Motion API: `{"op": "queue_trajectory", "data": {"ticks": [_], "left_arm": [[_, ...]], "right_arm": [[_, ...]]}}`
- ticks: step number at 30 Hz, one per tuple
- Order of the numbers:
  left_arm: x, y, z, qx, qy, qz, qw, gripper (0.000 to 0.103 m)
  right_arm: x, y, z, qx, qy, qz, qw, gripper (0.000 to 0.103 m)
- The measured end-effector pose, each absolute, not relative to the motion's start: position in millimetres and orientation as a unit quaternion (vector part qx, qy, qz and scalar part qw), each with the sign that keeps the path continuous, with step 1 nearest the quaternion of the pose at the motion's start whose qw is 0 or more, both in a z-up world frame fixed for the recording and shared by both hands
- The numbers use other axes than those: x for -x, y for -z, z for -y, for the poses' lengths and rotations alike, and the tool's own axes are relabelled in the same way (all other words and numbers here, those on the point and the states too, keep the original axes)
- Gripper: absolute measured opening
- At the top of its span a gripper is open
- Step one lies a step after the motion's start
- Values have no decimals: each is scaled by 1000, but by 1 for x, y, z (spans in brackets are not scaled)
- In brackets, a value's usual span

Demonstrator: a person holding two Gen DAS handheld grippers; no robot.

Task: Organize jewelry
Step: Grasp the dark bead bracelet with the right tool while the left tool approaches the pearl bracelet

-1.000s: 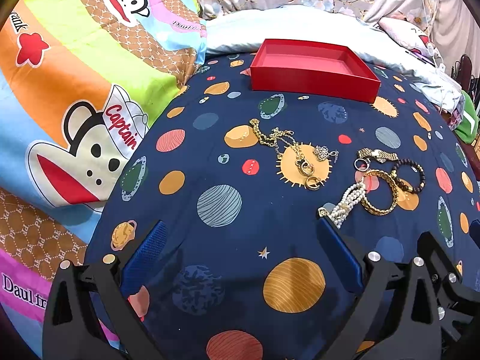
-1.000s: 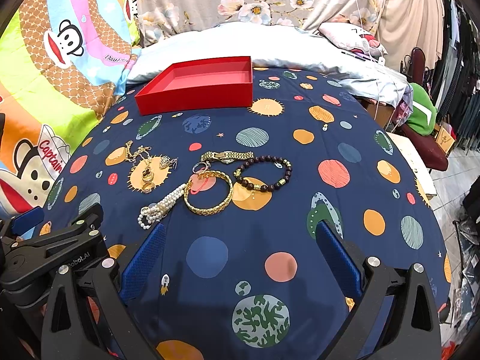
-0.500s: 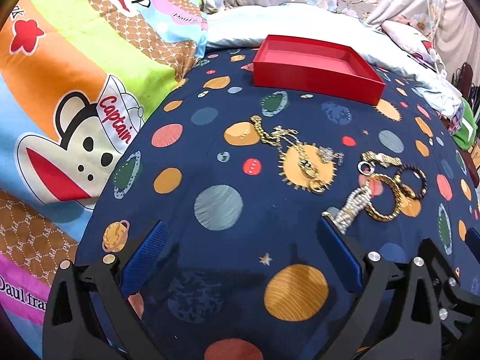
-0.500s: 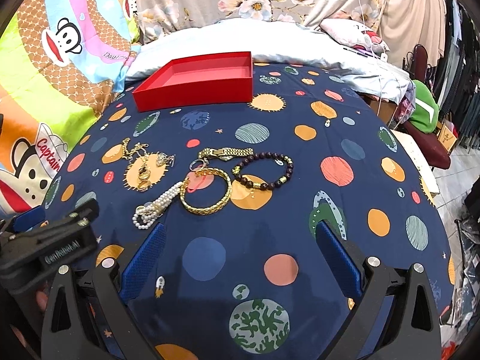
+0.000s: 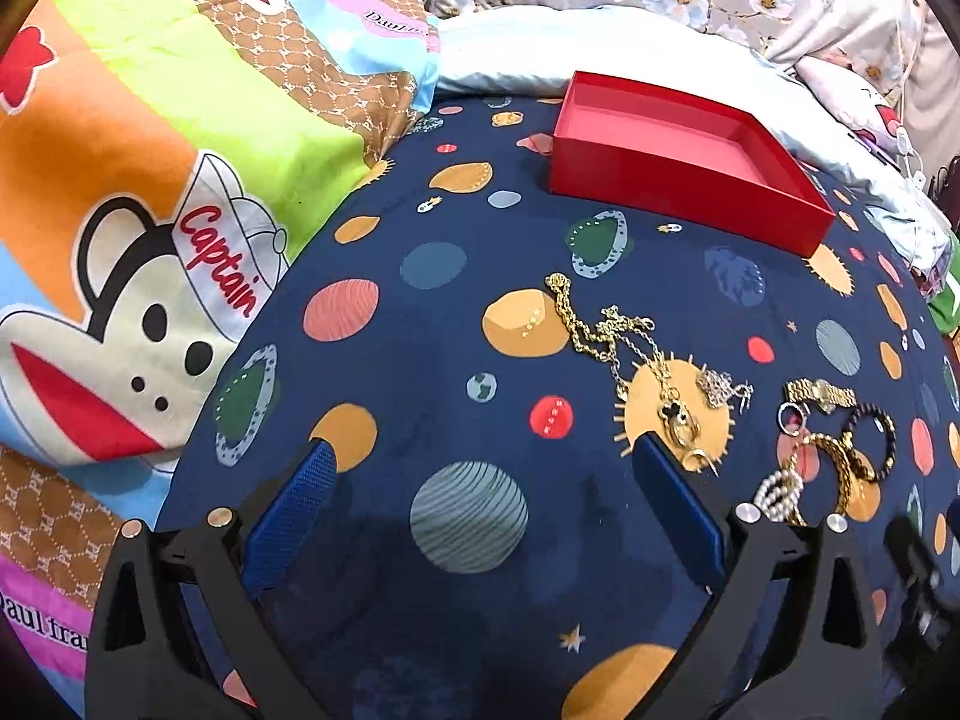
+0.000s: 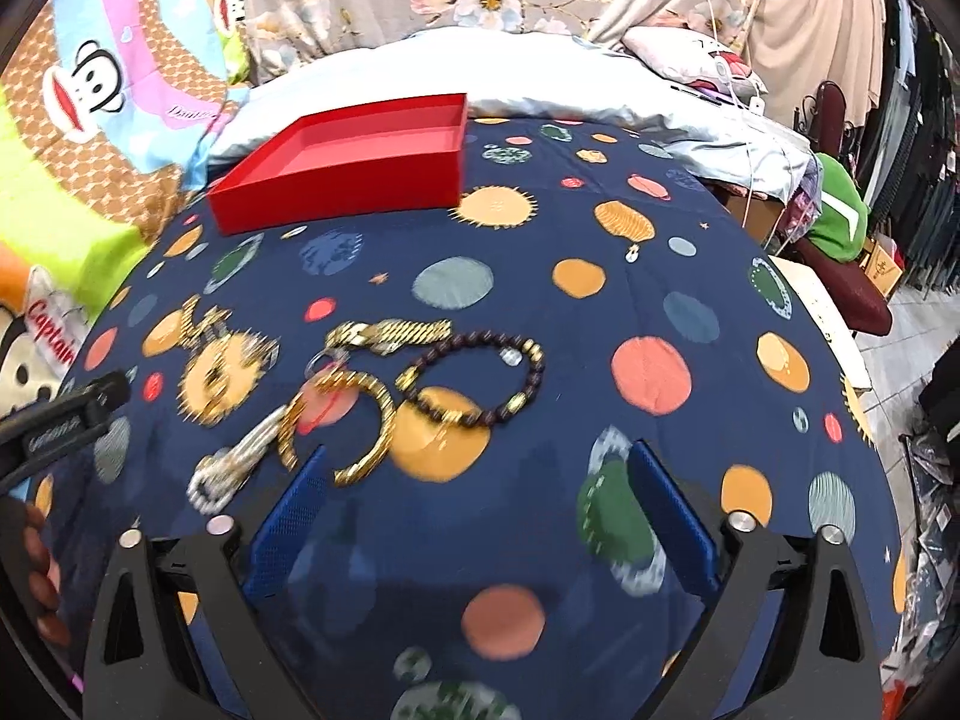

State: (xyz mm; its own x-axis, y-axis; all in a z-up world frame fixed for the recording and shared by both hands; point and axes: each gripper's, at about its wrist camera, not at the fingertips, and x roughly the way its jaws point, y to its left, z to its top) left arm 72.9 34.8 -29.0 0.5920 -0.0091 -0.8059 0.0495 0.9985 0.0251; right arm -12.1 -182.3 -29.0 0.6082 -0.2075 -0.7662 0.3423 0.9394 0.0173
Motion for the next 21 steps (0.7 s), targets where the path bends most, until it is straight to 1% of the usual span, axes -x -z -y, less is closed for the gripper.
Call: {"op": "queue_trajectory", "data": {"ticks": [2, 5, 8, 10, 11, 13, 17, 19, 21], "left_arm": [[-76, 32, -34, -19, 17, -455, 890, 97], [-79, 35, -31, -19, 22, -460, 888, 97], [-79, 38, -30, -18, 28, -464, 885, 97], [-78, 40, -29, -19, 31, -468, 883, 97], [-77, 41, -28, -19, 33, -469, 882, 97], [-75, 42, -27, -19, 37, -472, 881, 97], [-67, 44, -22, -22, 54, -475, 878, 97], [-62, 44, -17, -25, 67, -477, 876, 97], [-56, 44, -12, -29, 82, -478, 874, 97]], "right_arm": [[3, 30, 191, -86, 160, -414, 892, 92], [-10, 34, 203, -102, 162, -418, 888, 83], [-23, 40, 212, -104, 166, -424, 884, 73], [-29, 44, 215, -102, 166, -430, 882, 63], [-32, 48, 217, -104, 165, -436, 879, 59], [-37, 53, 220, -112, 159, -444, 875, 45], [-40, 59, 218, -104, 157, -446, 875, 39], [-41, 59, 216, -97, 155, -444, 877, 28], [-41, 59, 216, -98, 152, -442, 879, 19]]}}
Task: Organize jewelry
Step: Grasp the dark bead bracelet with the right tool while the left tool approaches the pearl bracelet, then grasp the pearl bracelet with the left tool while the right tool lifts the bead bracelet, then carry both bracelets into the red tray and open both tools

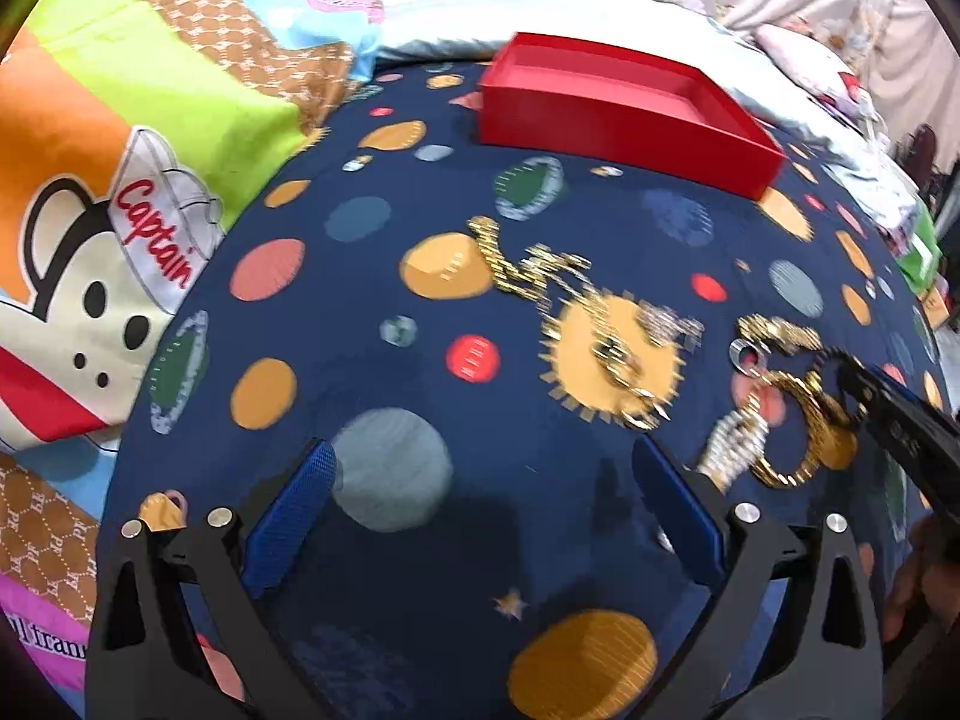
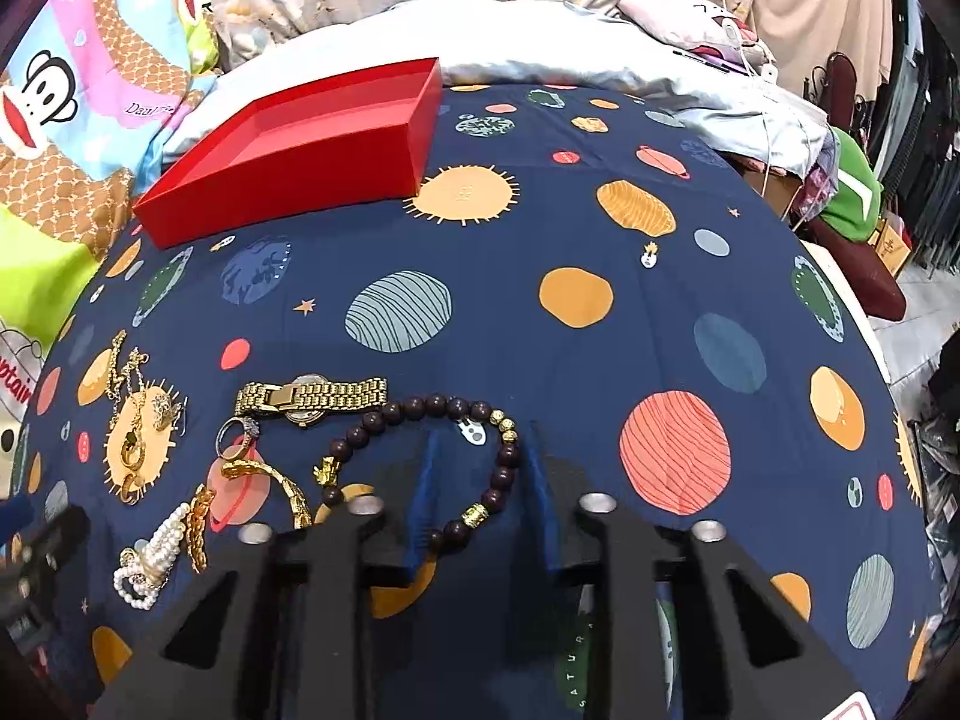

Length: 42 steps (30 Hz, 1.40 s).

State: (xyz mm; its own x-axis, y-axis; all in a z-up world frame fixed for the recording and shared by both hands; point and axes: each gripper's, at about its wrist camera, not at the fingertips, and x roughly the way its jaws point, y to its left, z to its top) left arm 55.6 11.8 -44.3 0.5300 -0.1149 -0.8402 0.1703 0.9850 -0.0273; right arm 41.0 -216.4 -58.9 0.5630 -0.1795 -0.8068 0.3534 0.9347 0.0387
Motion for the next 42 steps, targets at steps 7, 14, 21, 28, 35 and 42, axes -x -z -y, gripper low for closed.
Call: {"op": "queue_trajectory", "data": {"ticks": [7, 14, 21, 28, 35, 42], "left_arm": [[-44, 50, 22, -57, 131, -476, 868, 97], [-46, 59, 43, -71, 159, -482, 859, 78], [-42, 56, 50, -75, 177, -471, 861, 43], [-44, 50, 40, -41, 195, -484, 852, 15], [-36, 31, 24, -26, 194, -469, 861, 15], [-45, -8, 7, -10, 200, -442, 875, 15]], "right_arm": [[-37, 58, 221, -120, 144, -441, 878, 7], [-27, 56, 229, -143, 140, -439, 876, 7], [-23, 52, 228, -147, 134, -436, 878, 7], [-15, 41, 228, -148, 129, -425, 884, 7], [-4, 18, 226, -143, 123, -405, 895, 7], [0, -19, 221, -128, 108, -373, 913, 7]]}}
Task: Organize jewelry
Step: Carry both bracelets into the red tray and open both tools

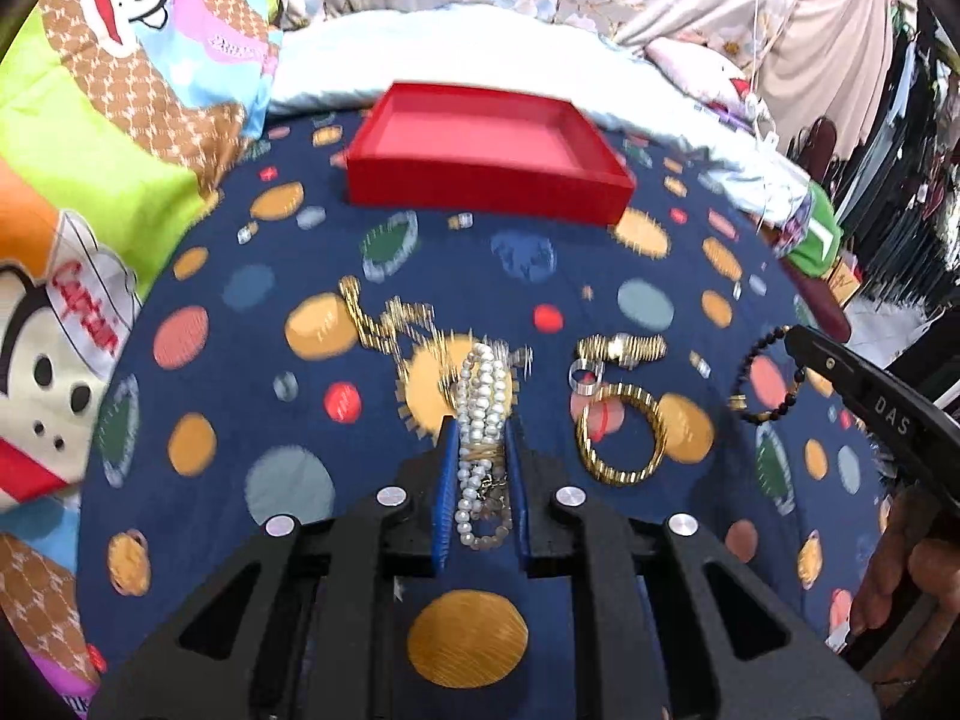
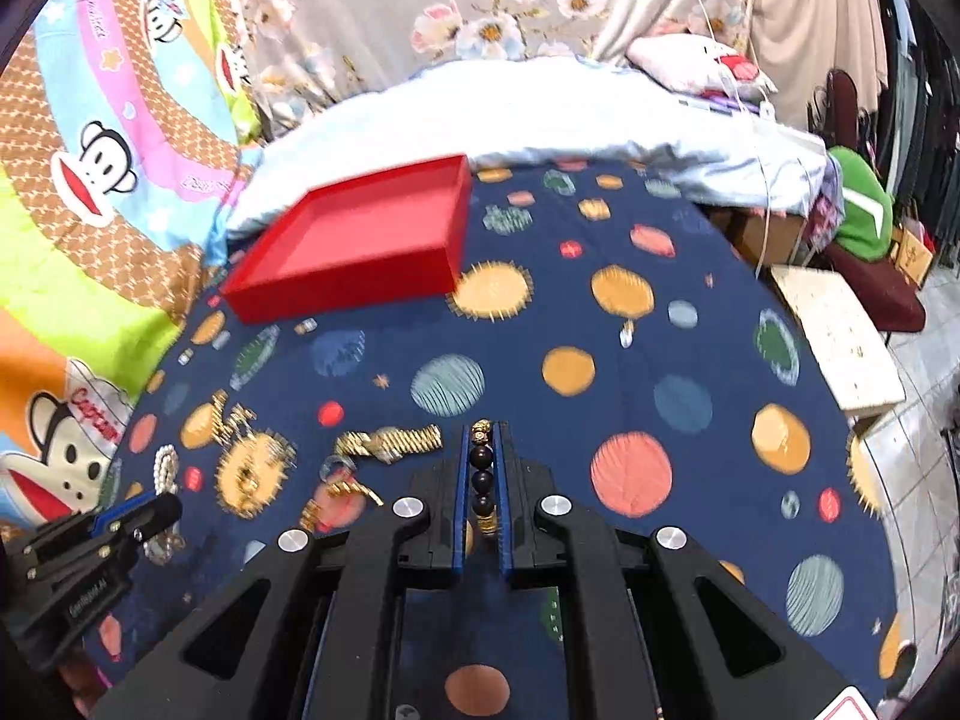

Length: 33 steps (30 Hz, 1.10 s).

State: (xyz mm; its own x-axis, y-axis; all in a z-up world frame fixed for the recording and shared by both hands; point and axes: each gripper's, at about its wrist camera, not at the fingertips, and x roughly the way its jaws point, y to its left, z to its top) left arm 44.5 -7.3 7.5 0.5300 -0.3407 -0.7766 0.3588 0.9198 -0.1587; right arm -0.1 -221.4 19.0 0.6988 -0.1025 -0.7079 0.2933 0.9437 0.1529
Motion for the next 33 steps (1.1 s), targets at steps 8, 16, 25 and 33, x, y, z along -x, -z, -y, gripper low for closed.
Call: {"op": "queue_trajectory", "data": {"ticks": [8, 16, 25, 33], "left_arm": [[-98, -54, 3, -15, 204, -396, 895, 15], [-206, -75, 33, -28, 209, -366, 906, 15], [-339, -51, 88, -38, 224, -393, 891, 15], [-406, -12, 120, -52, 216, -417, 881, 15]], "right_arm": [[-43, -69, 225, -108, 64, -333, 935, 7], [-155, -91, 232, -106, 15, -323, 940, 7], [-303, -67, 247, -121, -25, -364, 923, 7], [-382, -16, 258, -111, -27, -419, 901, 8]]}}
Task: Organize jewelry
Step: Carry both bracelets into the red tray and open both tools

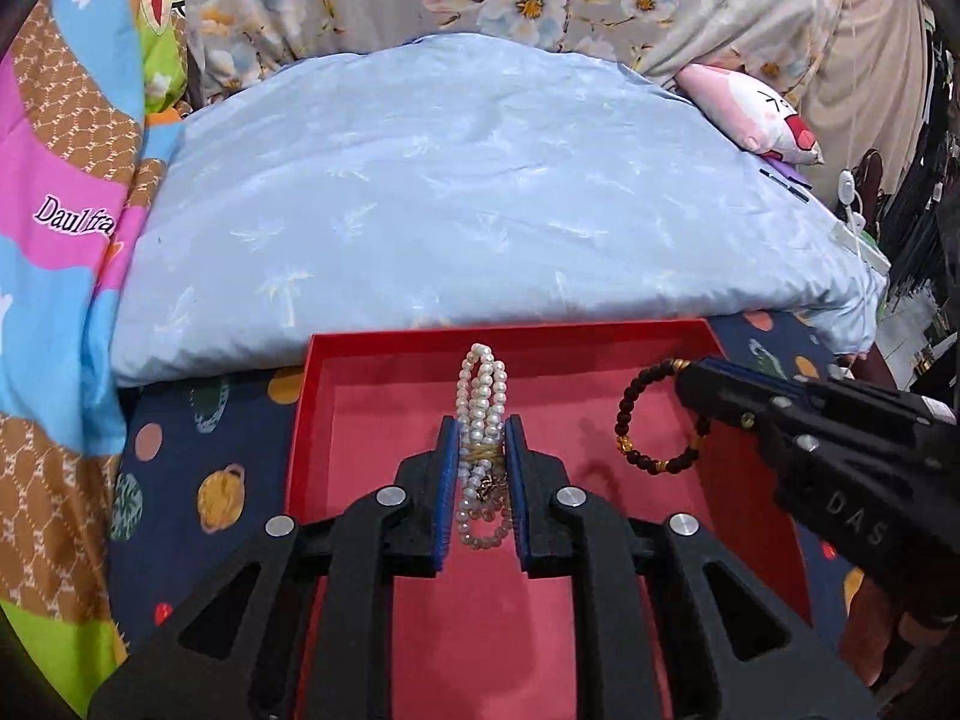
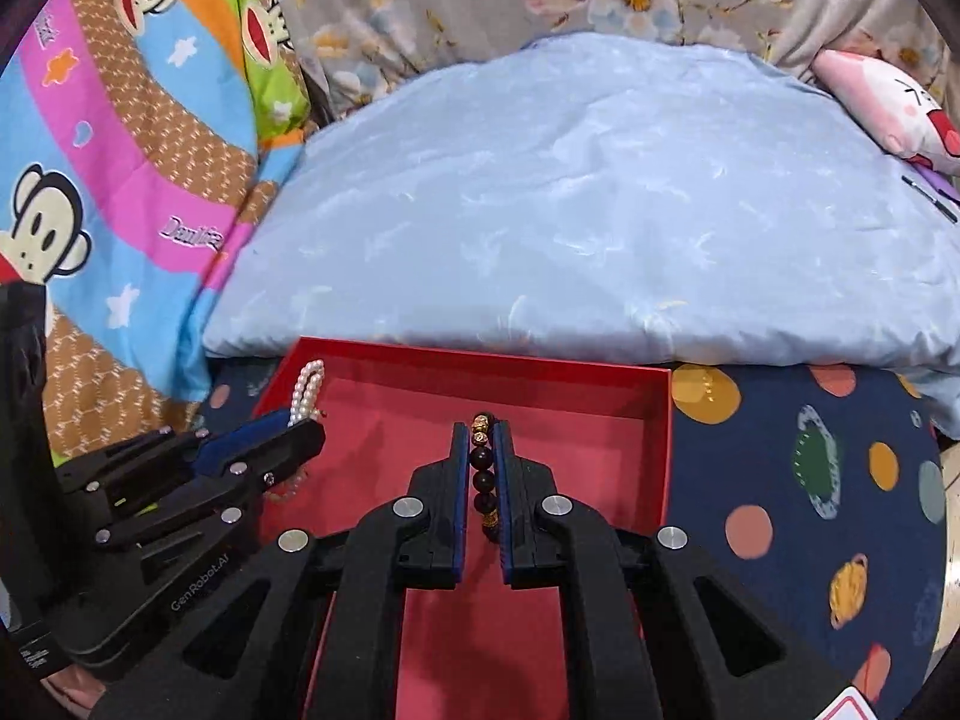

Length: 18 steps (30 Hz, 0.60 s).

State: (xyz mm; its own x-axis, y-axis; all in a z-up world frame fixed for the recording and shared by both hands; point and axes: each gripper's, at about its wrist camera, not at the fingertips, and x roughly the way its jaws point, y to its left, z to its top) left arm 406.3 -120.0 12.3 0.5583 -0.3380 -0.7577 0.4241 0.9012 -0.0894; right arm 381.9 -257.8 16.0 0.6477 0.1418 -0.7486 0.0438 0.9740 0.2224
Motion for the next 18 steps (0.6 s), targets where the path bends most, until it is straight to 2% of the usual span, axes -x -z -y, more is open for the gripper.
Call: {"op": "queue_trajectory", "data": {"ticks": [2, 4, 5, 6, 12, 18], "left_arm": [[-414, -7, 125, -60, 213, -417, 882, 19], [-418, -6, 128, -66, 200, -411, 887, 36], [-419, -7, 130, -70, 193, -406, 891, 48], [-419, -9, 129, -72, 187, -401, 894, 52], [-394, -26, 105, -60, 165, -393, 903, 52], [-333, -38, 68, -63, 149, -392, 905, 53]], "right_arm": [[-391, -9, 258, -93, -17, -417, 904, 13], [-395, -8, 259, -82, -7, -409, 909, 24], [-395, -8, 261, -81, -1, -404, 911, 26], [-394, -10, 264, -83, 0, -401, 912, 26], [-346, -34, 260, -73, -1, -371, 926, 26], [-267, -54, 249, -68, -4, -357, 932, 26]]}}
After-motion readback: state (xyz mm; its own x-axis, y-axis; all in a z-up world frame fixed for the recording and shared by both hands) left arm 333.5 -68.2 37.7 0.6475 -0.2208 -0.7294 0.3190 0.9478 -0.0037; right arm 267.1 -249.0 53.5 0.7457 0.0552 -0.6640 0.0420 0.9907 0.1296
